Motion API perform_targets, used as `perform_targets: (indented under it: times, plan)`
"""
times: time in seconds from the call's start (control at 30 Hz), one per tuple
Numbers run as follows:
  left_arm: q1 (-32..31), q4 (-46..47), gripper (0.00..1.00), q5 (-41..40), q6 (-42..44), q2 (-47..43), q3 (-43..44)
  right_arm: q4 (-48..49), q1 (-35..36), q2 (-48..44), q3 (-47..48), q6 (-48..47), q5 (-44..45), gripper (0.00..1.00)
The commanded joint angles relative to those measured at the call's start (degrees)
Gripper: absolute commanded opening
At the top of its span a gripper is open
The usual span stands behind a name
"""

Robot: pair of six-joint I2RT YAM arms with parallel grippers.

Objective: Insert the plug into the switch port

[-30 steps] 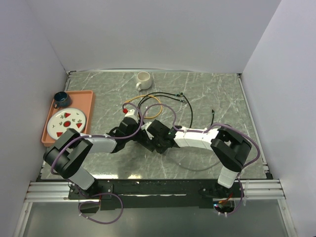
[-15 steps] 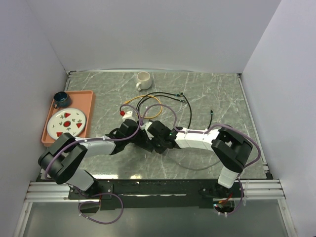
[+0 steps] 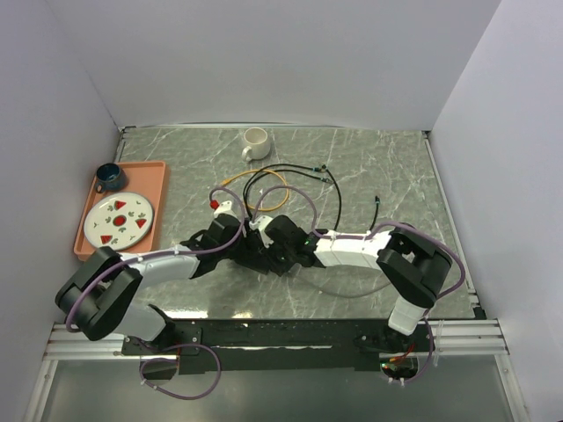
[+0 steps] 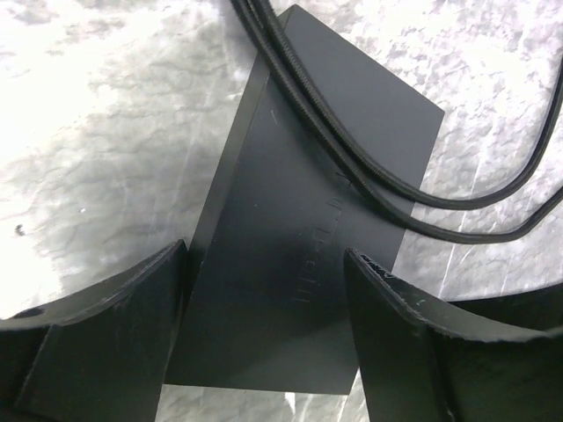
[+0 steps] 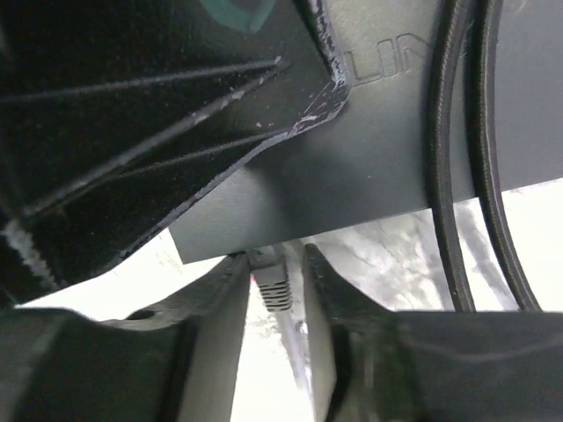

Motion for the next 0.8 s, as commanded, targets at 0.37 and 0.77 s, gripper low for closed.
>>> perform_targets:
  times: [0.37, 0.77]
  plan:
    - [2.3, -11.7, 0.90, 6.6, 1.7, -8.5, 2.4, 15.1, -0.5, -4.1, -2.1, 0.4, 0.2, 0.78]
    - [5.2, -15.9, 0.93, 6.5, 5.6, -12.9, 5.5, 14.6, -0.2, -12.3, -5.3, -0.8, -2.1, 0.90]
